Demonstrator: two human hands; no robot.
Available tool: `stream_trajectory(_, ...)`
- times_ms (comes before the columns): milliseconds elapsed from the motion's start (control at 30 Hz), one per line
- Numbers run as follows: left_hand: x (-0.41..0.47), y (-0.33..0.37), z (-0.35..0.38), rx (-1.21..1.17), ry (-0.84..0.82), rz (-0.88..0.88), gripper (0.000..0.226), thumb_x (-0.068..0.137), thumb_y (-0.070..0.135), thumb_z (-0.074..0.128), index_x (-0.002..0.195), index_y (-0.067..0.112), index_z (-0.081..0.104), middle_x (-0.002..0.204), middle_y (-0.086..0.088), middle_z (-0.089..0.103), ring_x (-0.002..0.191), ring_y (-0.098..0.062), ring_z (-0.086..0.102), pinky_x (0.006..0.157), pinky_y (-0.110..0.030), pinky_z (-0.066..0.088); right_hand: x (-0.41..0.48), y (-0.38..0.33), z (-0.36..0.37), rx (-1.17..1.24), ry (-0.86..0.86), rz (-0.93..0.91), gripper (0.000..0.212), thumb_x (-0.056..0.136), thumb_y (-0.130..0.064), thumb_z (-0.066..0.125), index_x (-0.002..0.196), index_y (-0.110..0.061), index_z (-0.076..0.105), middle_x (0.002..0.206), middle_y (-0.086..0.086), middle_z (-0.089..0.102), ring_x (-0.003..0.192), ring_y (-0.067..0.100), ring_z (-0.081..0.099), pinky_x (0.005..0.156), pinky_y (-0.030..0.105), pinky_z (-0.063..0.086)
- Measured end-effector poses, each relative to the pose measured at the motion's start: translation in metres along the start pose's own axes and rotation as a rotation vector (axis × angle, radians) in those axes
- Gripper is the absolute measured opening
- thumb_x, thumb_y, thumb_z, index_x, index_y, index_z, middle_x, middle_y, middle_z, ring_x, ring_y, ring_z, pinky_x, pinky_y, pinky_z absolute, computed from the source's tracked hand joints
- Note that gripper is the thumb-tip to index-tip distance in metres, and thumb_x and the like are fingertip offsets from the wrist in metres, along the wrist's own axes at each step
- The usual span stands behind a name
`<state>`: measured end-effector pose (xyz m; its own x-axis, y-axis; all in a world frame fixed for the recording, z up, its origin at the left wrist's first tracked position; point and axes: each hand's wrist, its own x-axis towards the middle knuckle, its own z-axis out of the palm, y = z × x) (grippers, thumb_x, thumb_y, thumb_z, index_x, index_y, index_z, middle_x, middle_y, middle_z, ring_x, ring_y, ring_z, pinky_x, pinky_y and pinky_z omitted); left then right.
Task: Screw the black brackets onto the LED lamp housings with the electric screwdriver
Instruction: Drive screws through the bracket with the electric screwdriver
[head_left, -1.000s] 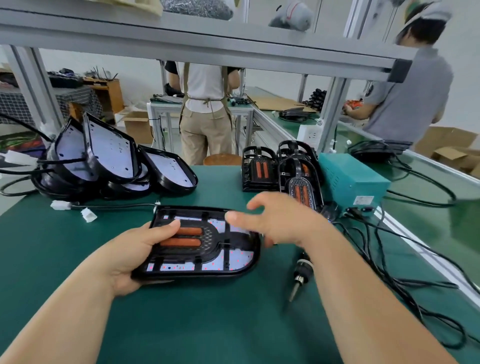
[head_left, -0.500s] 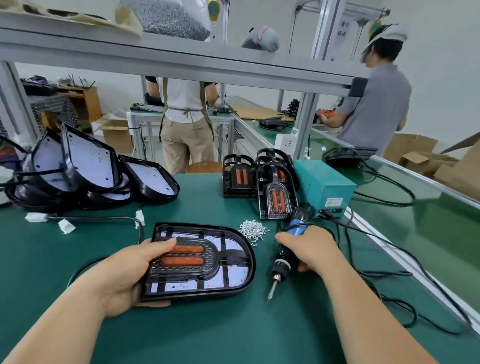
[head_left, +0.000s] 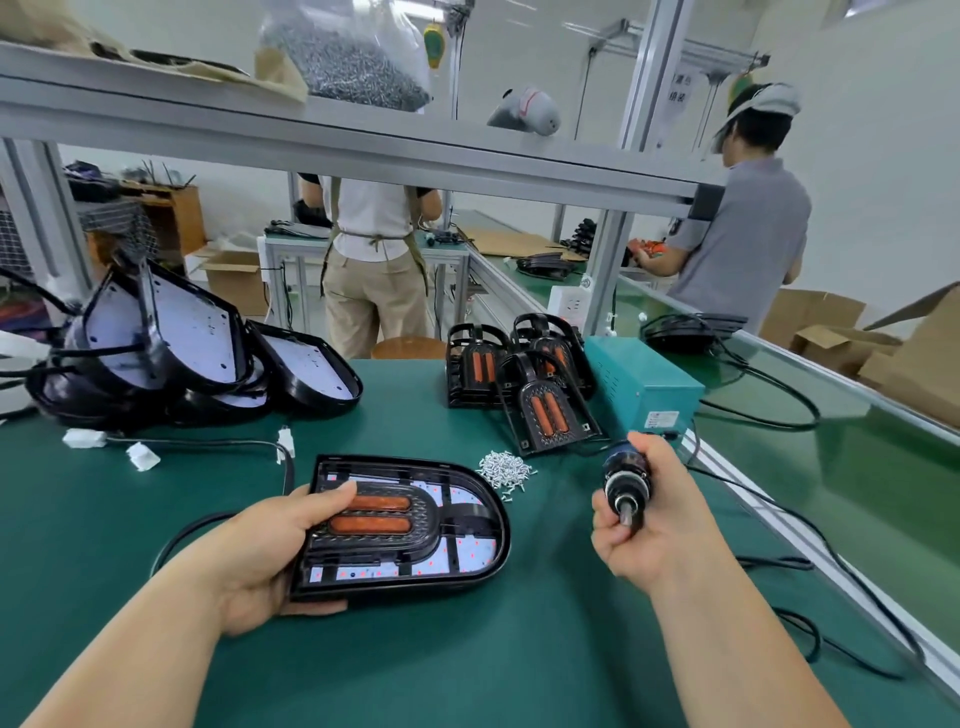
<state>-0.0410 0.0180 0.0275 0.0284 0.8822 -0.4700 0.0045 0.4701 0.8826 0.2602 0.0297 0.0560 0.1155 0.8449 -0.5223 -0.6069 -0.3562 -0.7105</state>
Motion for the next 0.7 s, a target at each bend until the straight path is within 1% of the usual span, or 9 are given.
stream_trajectory(133,-0.003,0.002,0.001,0.008,0.003,-0.002,0.033,0.092,0.047,0.059,0.113,0.022,0.067,0.098,-0.008,0.078,0.071,-0.021,0.076,0.053,-0.032,0.057,-0.012,-0.001,0.012,0.243,0.004,-0.168,0.032,0.087,-0.040,0.067,0.073,-0.020,0.046,0.046,-0.002,0.043,0.034,0.012,0.042,0.034,0.016,0.037)
stream_trajectory(200,-0.004,0.003,0.000,0.020,0.001,-0.015,0.035,0.092,0.046,0.059,0.113,0.020,0.067,0.097,-0.009,0.078,0.070,-0.022,0.075,0.053,-0.033,0.057,-0.014,0.001,0.014,0.372,-0.024,-0.264,0.030,0.088,-0.040,0.065,0.077,-0.020,0.046,0.055,-0.002,0.044,0.039,0.012,0.044,0.041,0.017,0.042)
stream_trajectory(267,-0.007,0.003,0.001,0.043,-0.021,-0.030,0.038,0.091,0.048,0.059,0.115,0.020,0.067,0.100,-0.009,0.077,0.074,-0.023,0.075,0.056,-0.034,0.057,-0.012,0.005,0.013,0.478,-0.095,-0.339,0.031,0.087,-0.044,0.064,0.092,-0.018,0.048,0.069,0.000,0.045,0.053,0.014,0.046,0.048,0.019,0.044)
stream_trajectory(300,-0.008,0.003,0.001,0.054,-0.035,-0.035,0.039,0.091,0.049,0.059,0.117,0.021,0.067,0.102,-0.009,0.077,0.077,-0.023,0.076,0.058,-0.034,0.057,-0.011,0.005,0.012,0.506,-0.113,-0.383,0.037,0.087,-0.046,0.063,0.101,-0.016,0.047,0.071,0.002,0.047,0.057,0.016,0.048,0.051,0.020,0.046)
stream_trajectory(367,-0.010,0.002,0.003,0.068,-0.045,-0.033,0.039,0.091,0.049,0.060,0.117,0.022,0.066,0.102,-0.008,0.077,0.079,-0.024,0.076,0.058,-0.035,0.057,-0.010,0.000,0.017,0.460,-0.091,-0.473,0.042,0.091,-0.047,0.058,0.109,-0.012,0.045,0.063,0.008,0.055,0.054,0.020,0.055,0.052,0.022,0.051)
stream_trajectory(433,-0.013,0.002,0.006,0.097,-0.039,-0.010,0.034,0.091,0.050,0.060,0.116,0.027,0.063,0.099,-0.006,0.078,0.077,-0.024,0.076,0.058,-0.035,0.057,-0.010,-0.010,0.028,0.398,-0.068,-0.470,0.039,0.094,-0.045,0.056,0.106,-0.010,0.046,0.056,0.011,0.057,0.048,0.021,0.058,0.050,0.025,0.053)
stream_trajectory(500,-0.016,0.001,0.009,0.132,-0.028,0.020,0.029,0.091,0.052,0.059,0.115,0.035,0.057,0.097,-0.003,0.078,0.075,-0.023,0.076,0.057,-0.035,0.057,-0.007,-0.016,0.036,0.369,-0.062,-0.389,0.042,0.093,-0.047,0.058,0.104,-0.008,0.048,0.065,0.013,0.060,0.049,0.021,0.060,0.048,0.025,0.053)
stream_trajectory(567,-0.021,0.002,0.010,0.157,-0.024,0.033,0.028,0.091,0.054,0.058,0.114,0.039,0.052,0.095,-0.004,0.078,0.074,-0.027,0.075,0.056,-0.035,0.057,-0.002,-0.017,0.043,0.362,-0.088,-0.341,0.044,0.092,-0.050,0.058,0.104,-0.008,0.048,0.068,0.013,0.060,0.049,0.019,0.061,0.046,0.022,0.050)
stream_trajectory(700,-0.032,0.003,0.020,0.227,0.006,0.046,0.030,0.093,0.058,0.053,0.113,0.037,0.045,0.087,-0.007,0.078,0.067,-0.032,0.073,0.056,-0.035,0.057,0.007,-0.023,0.063,0.440,-0.150,-0.455,0.032,0.090,-0.046,0.059,0.092,-0.015,0.052,0.062,0.004,0.061,0.053,0.017,0.062,0.051,0.020,0.048)
